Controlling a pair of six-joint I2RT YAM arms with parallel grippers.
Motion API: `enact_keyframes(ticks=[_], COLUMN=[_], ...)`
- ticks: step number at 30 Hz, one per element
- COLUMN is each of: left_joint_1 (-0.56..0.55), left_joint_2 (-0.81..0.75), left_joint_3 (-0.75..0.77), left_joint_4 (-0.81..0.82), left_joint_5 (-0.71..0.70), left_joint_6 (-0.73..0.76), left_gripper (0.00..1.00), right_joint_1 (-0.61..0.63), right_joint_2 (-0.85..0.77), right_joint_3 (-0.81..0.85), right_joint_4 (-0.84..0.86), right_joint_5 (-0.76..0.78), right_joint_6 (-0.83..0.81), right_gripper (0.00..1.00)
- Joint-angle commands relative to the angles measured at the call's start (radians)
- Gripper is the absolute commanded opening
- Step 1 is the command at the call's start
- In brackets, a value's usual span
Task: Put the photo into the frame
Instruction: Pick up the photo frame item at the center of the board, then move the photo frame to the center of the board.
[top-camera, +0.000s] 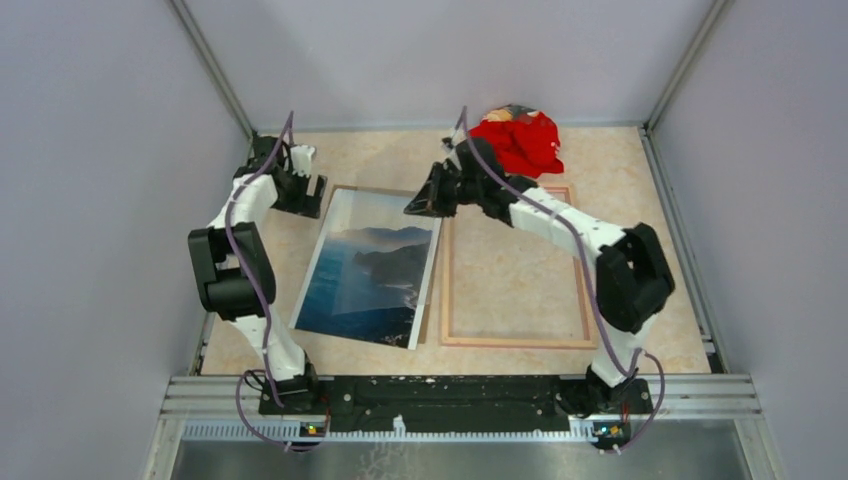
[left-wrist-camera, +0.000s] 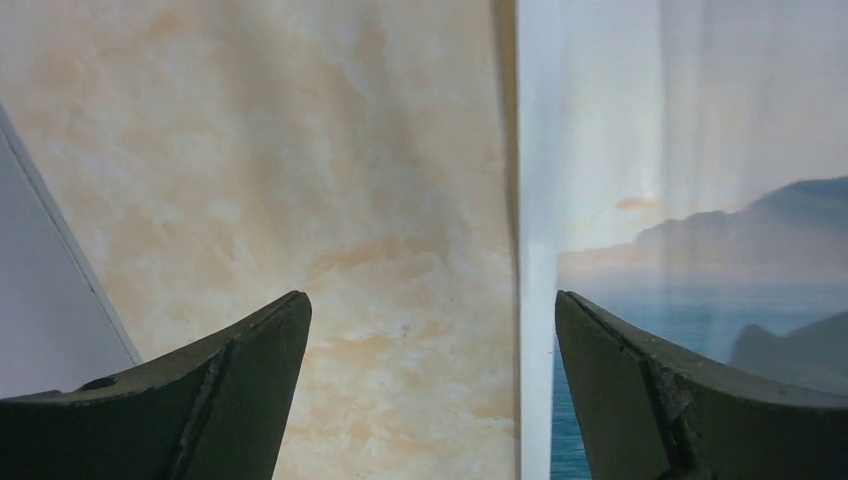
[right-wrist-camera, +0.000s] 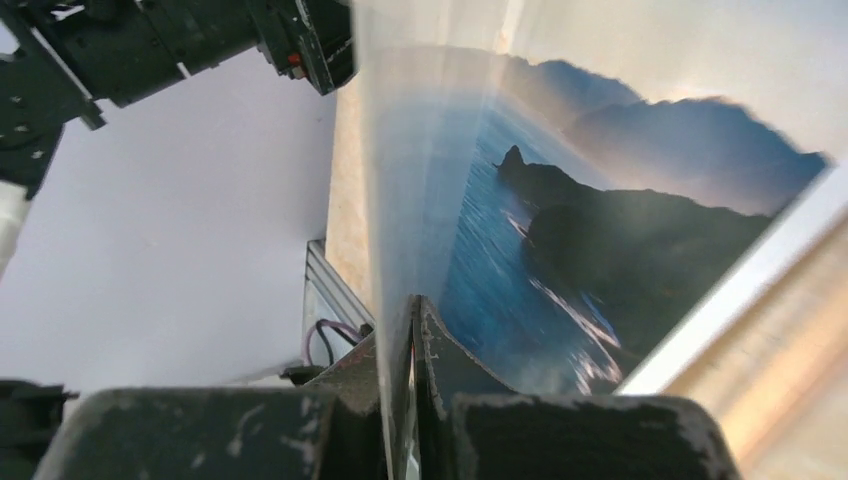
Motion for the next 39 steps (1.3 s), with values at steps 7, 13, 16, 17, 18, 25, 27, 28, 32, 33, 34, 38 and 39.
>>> enact_keyframes(ticks=[7, 13, 16, 17, 18, 25, 27, 28, 32, 33, 34, 38, 39], left_joint_1=[-0.368, -0.603, -0.688, -0.710, -0.727, -0.799, -0.805, -0.805, -0.805, -0.805, -0.805, -0.804, -0.802], left_joint_2=[-0.046, 0.102, 0.160, 0.184, 0.200, 0.258, 0.254, 0.254, 0.255, 0.257, 0.258, 0.242, 0.235], left_joint_3=[0.101, 0.222, 0.249, 0.257, 0.262, 0.217, 0.191, 0.181, 0.129, 0.117, 0.106, 0.055, 0.036], left_joint_4=[-0.123, -0.133, -0.103, -0.096, -0.087, -0.032, -0.014, -0.011, -0.005, -0.004, -0.003, 0.011, 0.017], left_joint_5=[0.104, 0.221, 0.250, 0.248, 0.246, 0.194, 0.168, 0.159, 0.119, 0.093, 0.064, -0.062, -0.083], left_joint_6=[-0.084, -0.180, -0.213, -0.220, -0.228, -0.262, -0.260, -0.260, -0.242, -0.233, -0.222, -0.174, -0.162], left_gripper=[0.98, 0.98, 0.96, 0.95, 0.95, 0.81, 0.77, 0.75, 0.67, 0.65, 0.62, 0.54, 0.53], right_joint_1=[-0.422, -0.611, -0.612, -0.612, -0.612, -0.611, -0.612, -0.612, -0.612, -0.612, -0.612, -0.612, -0.612], right_joint_2=[-0.569, -0.814, -0.873, -0.883, -0.892, -0.885, -0.876, -0.871, -0.860, -0.859, -0.860, -0.862, -0.862], right_joint_3=[-0.114, -0.128, -0.101, -0.085, -0.073, -0.072, -0.074, -0.073, -0.076, -0.081, -0.087, -0.118, -0.126], right_joint_4=[-0.535, -0.823, -0.898, -0.915, -0.927, -0.918, -0.906, -0.902, -0.884, -0.876, -0.867, -0.836, -0.830], right_joint_5=[-0.146, 0.009, 0.107, 0.141, 0.165, 0.172, 0.164, 0.160, 0.150, 0.145, 0.135, 0.089, 0.080], right_joint_6=[-0.372, -0.499, -0.492, -0.492, -0.492, -0.485, -0.480, -0.481, -0.476, -0.473, -0.470, -0.456, -0.453], right_gripper=[0.00, 0.00, 0.00, 0.00, 0.00, 0.00, 0.00, 0.00, 0.00, 0.00, 0.00, 0.00, 0.00])
